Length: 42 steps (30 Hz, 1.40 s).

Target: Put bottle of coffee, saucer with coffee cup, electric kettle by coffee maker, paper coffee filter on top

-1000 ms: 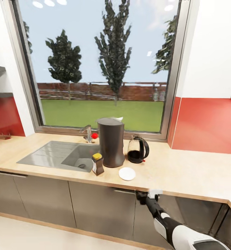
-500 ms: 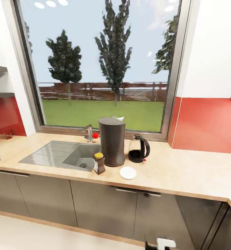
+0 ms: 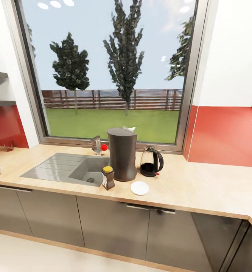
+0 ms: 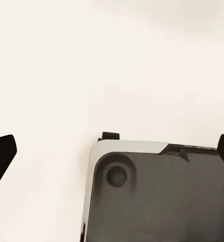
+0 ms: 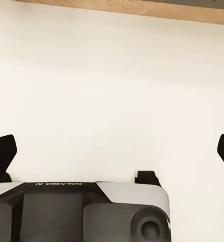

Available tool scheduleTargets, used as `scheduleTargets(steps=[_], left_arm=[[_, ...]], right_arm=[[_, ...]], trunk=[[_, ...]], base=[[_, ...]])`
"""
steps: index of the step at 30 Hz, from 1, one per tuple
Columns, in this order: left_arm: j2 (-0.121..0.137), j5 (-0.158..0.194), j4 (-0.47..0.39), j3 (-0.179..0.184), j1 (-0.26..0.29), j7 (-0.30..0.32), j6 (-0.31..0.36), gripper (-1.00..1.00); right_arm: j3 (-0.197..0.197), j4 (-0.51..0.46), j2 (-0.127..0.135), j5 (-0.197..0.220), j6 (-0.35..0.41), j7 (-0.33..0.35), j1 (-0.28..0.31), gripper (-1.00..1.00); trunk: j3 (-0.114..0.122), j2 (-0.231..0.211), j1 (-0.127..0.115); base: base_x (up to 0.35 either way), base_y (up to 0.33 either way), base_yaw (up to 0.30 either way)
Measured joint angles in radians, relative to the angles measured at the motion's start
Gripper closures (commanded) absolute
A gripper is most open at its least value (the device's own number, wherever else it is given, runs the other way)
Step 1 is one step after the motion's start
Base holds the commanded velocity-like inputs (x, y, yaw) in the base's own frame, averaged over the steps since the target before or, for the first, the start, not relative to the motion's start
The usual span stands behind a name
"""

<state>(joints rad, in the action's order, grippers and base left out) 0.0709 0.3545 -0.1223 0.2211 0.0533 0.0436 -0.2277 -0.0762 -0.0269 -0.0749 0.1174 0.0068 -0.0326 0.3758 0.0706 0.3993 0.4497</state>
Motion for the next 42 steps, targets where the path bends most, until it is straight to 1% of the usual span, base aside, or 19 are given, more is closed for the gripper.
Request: scheduleTargets(steps=[8,9,10,16,25,33,42], left_arm=[[0.001,0.0,0.002,-0.001,0.0,0.0,-0.001,-1.0],[0.001,0.0,0.002,-0.001,0.0,0.0,-0.001,-1.0],[-0.002,0.001,-0.036,-0.003,0.0,0.001,0.0,-1.0],[0.0,0.002,-0.041,-0.006,0.0,0.0,0.0,-1.0],[0.002,0.003,-0.042,-0.004,0.0,0.0,0.0,-1.0],[0.003,0.028,-0.042,-0.009,0.0,0.001,-0.001,-1.0],[0.002,0.032,-0.041,-0.008,0.0,0.001,-0.001,-1.0]], right_arm=[[0.002,-0.002,-0.001,0.004,-0.001,-0.002,0.0,-1.0],[0.002,-0.002,-0.001,0.005,-0.001,-0.002,0.0,-1.0],[0.002,0.001,-0.001,0.003,0.002,-0.002,0.0,-1.0],[0.002,0.001,-0.001,0.003,0.002,-0.004,-0.001,-1.0],[0.002,0.001,0.0,0.003,0.002,-0.004,-0.001,-1.0],[0.002,0.001,0.0,0.003,0.002,-0.004,-0.004,-1.0],[0.002,0.001,0.0,0.003,0.002,-0.004,-0.005,-1.0]], trunk=[[0.0,0.0,0.0],[0.0,0.0,0.0],[0.0,0.0,0.0],[0.0,0.0,0.0],[0.0,0.0,0.0],[0.0,0.0,0.0],[0.0,0.0,0.0]], base=[[0.0,0.0,0.0],[0.0,0.0,0.237],[0.0,0.0,0.252],[0.0,0.045,0.27],[0.0,0.268,0.278],[0.061,0.304,0.278],[0.134,0.305,0.278]])
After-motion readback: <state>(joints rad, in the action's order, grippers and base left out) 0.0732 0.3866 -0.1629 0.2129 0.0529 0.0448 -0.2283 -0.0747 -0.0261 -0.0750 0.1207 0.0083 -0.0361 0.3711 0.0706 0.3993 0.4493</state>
